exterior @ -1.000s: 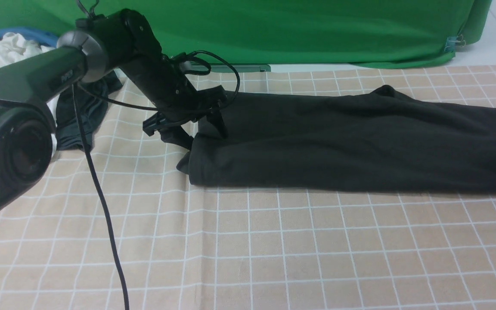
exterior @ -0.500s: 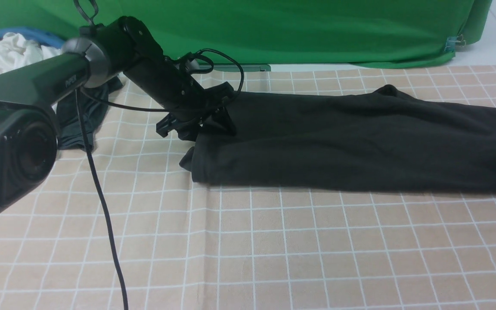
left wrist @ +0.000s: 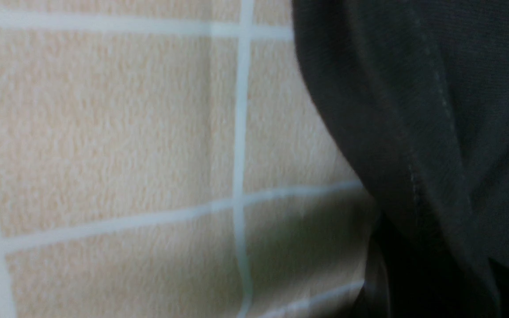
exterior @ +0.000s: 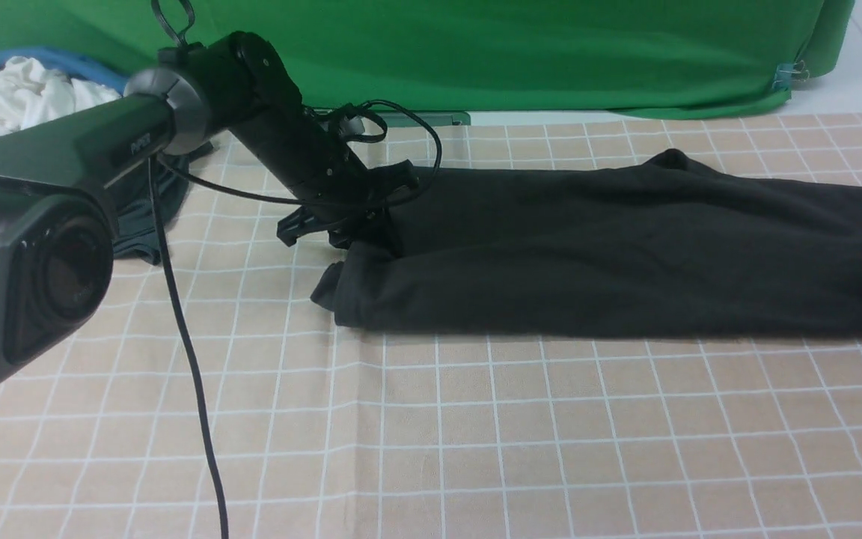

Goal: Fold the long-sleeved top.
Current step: Use the right arm to clamp the right edge of the fabric

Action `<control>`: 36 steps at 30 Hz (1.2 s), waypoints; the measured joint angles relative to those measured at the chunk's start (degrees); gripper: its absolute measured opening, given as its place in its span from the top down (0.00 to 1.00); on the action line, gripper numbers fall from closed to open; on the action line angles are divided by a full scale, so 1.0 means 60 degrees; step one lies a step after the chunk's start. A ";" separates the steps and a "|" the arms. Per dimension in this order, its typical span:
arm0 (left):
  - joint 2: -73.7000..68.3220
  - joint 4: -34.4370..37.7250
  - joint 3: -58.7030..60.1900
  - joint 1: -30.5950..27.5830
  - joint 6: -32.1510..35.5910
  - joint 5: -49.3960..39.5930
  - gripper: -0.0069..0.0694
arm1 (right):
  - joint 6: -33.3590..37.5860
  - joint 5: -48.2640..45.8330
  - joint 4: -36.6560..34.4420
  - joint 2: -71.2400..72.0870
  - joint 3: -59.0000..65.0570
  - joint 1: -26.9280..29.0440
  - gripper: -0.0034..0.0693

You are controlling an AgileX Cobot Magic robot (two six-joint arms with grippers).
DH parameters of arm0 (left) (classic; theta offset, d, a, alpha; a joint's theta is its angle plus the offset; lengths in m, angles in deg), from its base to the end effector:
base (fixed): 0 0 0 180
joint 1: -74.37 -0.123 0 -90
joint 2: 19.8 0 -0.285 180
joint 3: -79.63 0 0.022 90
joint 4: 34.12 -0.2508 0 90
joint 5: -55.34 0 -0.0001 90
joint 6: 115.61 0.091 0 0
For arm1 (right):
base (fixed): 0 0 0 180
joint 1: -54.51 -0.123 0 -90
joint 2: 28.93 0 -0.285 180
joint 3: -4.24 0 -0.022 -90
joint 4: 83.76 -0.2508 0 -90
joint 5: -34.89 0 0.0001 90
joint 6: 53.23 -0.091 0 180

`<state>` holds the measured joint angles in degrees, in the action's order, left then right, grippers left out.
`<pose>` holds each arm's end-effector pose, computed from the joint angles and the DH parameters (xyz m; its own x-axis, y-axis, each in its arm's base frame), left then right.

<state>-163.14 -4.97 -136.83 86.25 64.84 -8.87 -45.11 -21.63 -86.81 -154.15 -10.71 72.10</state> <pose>0.4733 -0.1404 0.1614 -0.9944 -0.0004 -0.1058 0.0492 0.8838 -0.4653 0.4092 -0.1255 0.2011 -0.9548 0.1852 -0.2326 0.1864 0.9823 0.0172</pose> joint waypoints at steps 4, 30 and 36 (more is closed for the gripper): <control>0.0413 -0.0642 -0.0051 -0.0259 0.0007 -0.0735 0.87 | 0.0009 -0.0143 -0.0280 0.0064 0.0000 -0.0046 0.83; 0.3648 -0.2074 0.4048 -0.1896 -0.0312 -0.0829 0.87 | -0.0763 -0.2107 -0.0042 0.2883 0.2184 -0.1802 0.83; 0.3923 -0.2589 0.5238 -0.1915 -0.0185 -0.0822 0.87 | -0.0937 -0.1476 0.0036 0.4049 0.4451 -0.1802 0.83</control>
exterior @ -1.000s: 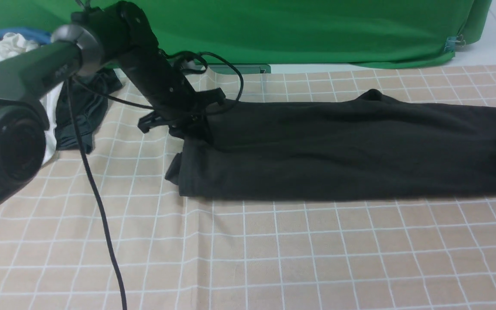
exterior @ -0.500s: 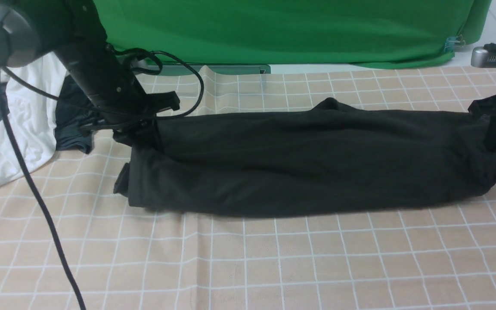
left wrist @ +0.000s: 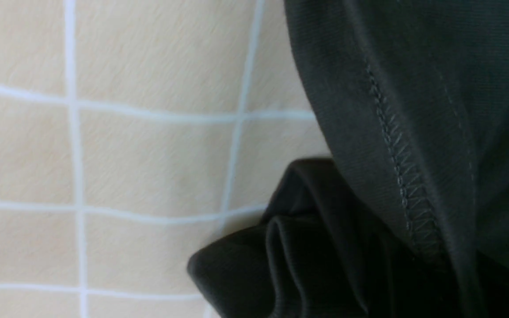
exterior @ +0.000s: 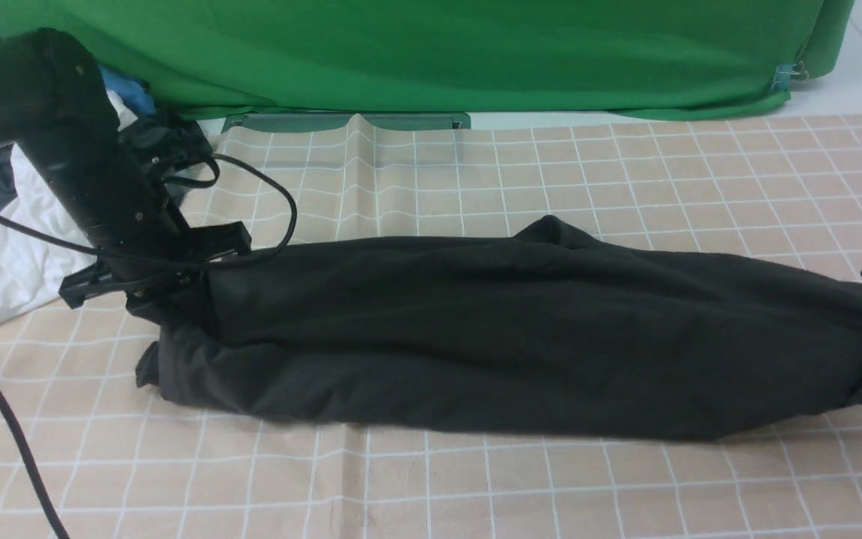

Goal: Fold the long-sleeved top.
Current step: Use the right arm to clamp the right edge of the fabric

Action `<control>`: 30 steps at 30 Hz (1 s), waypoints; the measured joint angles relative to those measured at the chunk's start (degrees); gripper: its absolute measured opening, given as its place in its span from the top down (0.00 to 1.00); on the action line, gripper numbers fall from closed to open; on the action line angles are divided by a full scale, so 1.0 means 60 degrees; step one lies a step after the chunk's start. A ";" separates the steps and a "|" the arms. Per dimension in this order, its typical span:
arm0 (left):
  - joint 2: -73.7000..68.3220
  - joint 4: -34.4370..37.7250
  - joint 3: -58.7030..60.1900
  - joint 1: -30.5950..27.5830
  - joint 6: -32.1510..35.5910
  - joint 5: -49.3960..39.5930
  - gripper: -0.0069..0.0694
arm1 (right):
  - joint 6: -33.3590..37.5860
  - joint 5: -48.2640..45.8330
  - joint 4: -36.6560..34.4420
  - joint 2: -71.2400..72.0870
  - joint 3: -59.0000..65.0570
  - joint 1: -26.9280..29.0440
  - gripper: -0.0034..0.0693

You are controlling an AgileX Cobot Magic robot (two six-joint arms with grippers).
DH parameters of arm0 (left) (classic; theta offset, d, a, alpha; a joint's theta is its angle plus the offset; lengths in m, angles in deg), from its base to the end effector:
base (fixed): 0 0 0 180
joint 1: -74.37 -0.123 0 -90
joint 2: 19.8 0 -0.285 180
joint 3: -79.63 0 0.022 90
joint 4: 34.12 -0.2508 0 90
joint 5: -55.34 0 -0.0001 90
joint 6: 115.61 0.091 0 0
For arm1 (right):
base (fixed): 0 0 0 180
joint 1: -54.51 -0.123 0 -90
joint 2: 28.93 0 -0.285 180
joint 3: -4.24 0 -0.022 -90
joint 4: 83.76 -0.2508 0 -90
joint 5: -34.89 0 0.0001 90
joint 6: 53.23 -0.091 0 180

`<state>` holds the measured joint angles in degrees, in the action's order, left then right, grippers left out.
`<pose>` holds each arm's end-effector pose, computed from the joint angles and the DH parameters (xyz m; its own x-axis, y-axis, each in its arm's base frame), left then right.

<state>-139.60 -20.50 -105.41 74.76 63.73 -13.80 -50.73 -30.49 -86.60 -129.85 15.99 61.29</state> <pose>0.3732 -0.0226 0.1966 -0.9929 -0.0883 0.0796 -0.1035 0.9716 -0.2129 0.2953 -0.0310 0.2356 -0.9948 0.0952 -0.0355 0.0936 0.9946 0.0442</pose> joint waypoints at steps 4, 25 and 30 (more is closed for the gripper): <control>0.0279 -0.0518 0.0301 0.0000 0.0111 -0.0012 0.87 | -0.0053 0.0298 0.0004 0.0328 0.1026 0.0000 0.83; 0.0542 -0.0896 0.1357 -0.0080 0.0189 0.1152 0.87 | 0.0018 0.3053 0.0012 0.0392 0.3155 -0.0011 0.83; 0.0523 -0.1222 0.1357 -0.0080 0.0111 0.1182 0.82 | 0.0018 0.3214 0.0012 0.0392 0.3164 -0.0011 0.83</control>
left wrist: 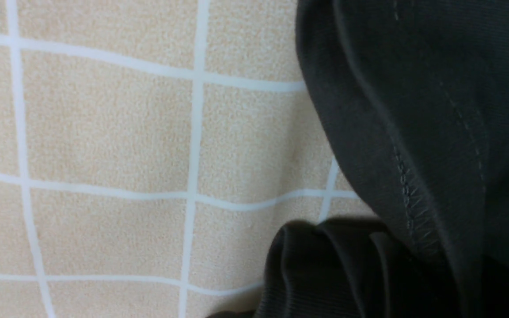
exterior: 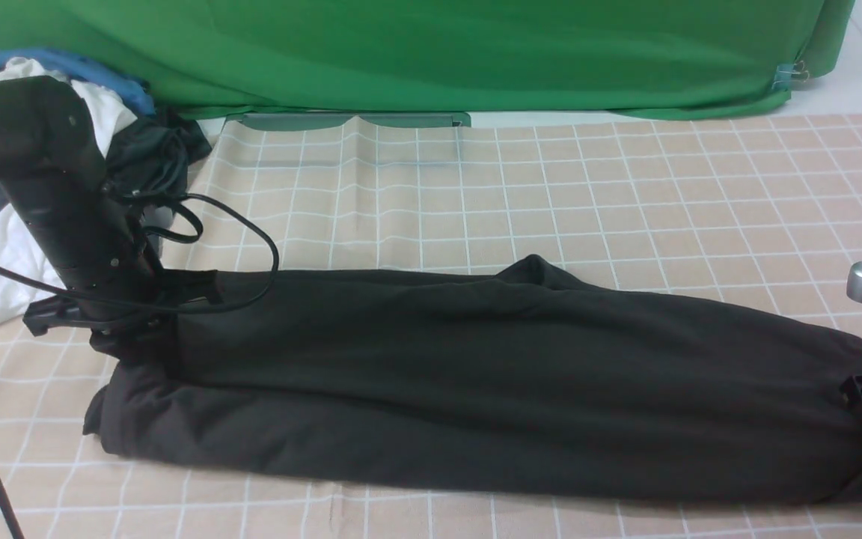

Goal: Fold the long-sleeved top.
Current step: Use the right arm to clamp the right edge of the fabric

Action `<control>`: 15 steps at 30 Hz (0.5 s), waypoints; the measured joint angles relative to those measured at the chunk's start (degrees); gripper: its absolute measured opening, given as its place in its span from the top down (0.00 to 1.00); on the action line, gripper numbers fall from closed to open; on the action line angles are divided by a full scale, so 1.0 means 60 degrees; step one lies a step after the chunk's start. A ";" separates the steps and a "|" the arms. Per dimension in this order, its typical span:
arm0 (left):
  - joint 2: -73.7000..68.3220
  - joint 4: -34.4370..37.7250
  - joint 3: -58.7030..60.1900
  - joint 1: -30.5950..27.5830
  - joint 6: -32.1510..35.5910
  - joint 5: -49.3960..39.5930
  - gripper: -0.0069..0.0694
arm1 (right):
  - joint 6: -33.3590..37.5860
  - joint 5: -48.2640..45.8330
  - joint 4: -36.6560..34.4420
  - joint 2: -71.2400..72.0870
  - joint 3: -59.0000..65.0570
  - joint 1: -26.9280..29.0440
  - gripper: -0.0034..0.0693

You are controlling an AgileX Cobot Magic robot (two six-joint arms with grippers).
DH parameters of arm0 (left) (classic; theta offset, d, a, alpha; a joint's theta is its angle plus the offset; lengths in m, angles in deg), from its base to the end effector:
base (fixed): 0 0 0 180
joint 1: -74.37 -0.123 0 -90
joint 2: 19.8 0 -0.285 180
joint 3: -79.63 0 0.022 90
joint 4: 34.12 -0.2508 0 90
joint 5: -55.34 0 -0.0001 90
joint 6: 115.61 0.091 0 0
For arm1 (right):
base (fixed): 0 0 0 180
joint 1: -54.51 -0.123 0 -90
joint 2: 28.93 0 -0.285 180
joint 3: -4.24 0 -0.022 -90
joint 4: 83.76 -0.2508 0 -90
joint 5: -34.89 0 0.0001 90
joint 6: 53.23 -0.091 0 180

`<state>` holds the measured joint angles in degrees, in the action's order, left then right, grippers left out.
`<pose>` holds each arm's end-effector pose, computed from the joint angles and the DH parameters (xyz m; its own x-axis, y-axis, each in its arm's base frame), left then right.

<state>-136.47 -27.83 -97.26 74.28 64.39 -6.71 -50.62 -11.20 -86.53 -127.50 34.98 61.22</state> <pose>0.3538 -0.0083 0.1817 -0.9980 -0.0529 0.0344 -0.0560 0.9939 -0.0951 0.2563 -0.0270 0.1723 -0.9912 0.1045 -0.0812 0.1021 0.9942 0.0337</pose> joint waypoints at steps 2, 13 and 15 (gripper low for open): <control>0.0000 -0.0102 0.0000 0.0000 -0.0076 0.0163 0.76 | 0.0020 0.0077 0.0000 0.0000 0.0000 0.0000 0.83; -0.0048 -0.1474 -0.1768 -0.0063 -0.1319 0.0670 0.29 | 0.0038 0.0067 0.0234 0.0000 -0.0029 0.0000 0.83; -0.0060 -0.1109 -0.1904 -0.0057 -0.1319 0.0924 0.25 | 0.0051 0.0017 0.0373 0.0000 -0.0109 0.0000 0.83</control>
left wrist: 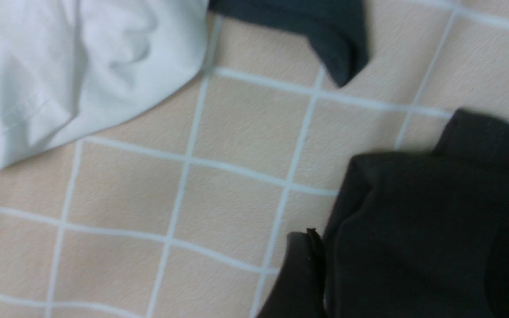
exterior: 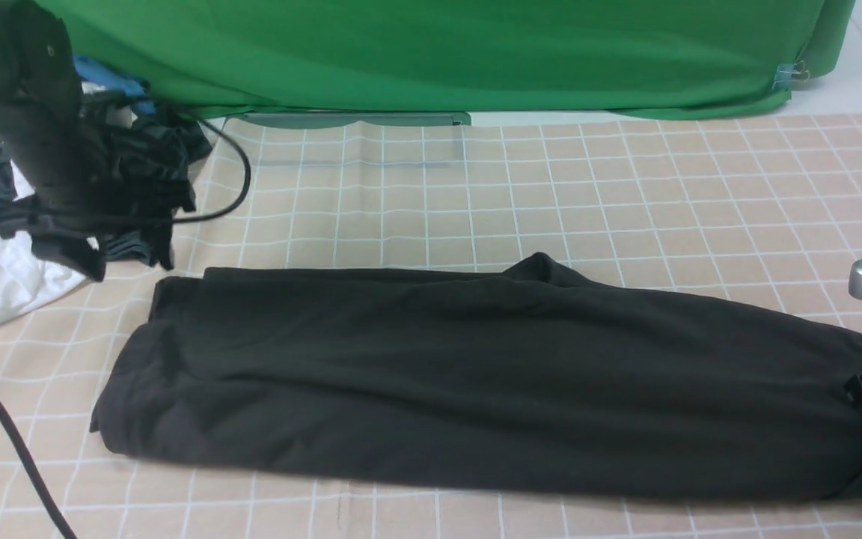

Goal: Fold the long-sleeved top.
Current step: Use the right arm to clamp the right edge of the fabric

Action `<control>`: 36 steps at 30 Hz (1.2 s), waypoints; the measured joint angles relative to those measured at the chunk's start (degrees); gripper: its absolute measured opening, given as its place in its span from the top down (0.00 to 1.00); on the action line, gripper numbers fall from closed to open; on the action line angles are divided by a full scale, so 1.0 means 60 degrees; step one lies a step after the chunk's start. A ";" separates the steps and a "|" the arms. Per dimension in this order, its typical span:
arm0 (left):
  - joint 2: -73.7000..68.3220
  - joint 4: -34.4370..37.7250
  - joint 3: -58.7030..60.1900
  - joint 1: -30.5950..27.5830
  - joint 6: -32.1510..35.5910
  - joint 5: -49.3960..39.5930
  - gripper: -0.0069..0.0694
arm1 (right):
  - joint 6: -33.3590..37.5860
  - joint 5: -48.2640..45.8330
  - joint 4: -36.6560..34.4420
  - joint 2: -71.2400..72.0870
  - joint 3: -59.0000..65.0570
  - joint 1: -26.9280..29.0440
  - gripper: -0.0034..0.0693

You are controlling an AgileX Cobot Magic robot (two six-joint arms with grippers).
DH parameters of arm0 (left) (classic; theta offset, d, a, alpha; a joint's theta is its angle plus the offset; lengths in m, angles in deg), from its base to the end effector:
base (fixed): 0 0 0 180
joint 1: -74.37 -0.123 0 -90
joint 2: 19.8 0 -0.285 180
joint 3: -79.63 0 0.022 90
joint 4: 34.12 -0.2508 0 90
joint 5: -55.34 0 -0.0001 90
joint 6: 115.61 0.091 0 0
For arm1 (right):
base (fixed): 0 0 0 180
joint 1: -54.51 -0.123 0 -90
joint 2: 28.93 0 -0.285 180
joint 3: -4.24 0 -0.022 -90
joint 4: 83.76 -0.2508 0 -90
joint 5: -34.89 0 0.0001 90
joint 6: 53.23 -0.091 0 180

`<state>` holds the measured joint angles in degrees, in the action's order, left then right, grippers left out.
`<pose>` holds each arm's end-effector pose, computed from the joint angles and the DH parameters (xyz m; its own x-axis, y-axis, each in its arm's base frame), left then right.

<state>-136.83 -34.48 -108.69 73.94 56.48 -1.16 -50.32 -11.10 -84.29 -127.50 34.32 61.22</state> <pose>0.3972 0.0035 0.2292 -0.9569 -0.1414 -0.2537 -0.1385 0.9899 -0.0292 0.2588 -0.0298 0.1748 -0.9930 0.0722 -0.0936 0.0723 0.9974 0.0025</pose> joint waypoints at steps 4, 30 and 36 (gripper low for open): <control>-0.0321 0.0752 -0.0039 0.0000 0.0581 0.0519 0.22 | 0.0015 -0.0104 0.0089 0.0000 -0.0191 0.0000 0.77; -0.1489 0.0970 -0.0096 0.0000 0.1078 0.1386 0.89 | 0.0447 -0.0797 0.0089 0.0000 -0.2713 0.0000 0.50; -0.1493 0.1099 -0.0312 0.0000 0.1078 0.2400 0.89 | 0.1030 -0.0806 -0.0146 -0.0135 -0.2745 0.0000 0.42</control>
<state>-145.79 -27.89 -110.56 73.94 62.95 13.24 -44.13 -15.94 -85.17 -128.30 17.85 61.22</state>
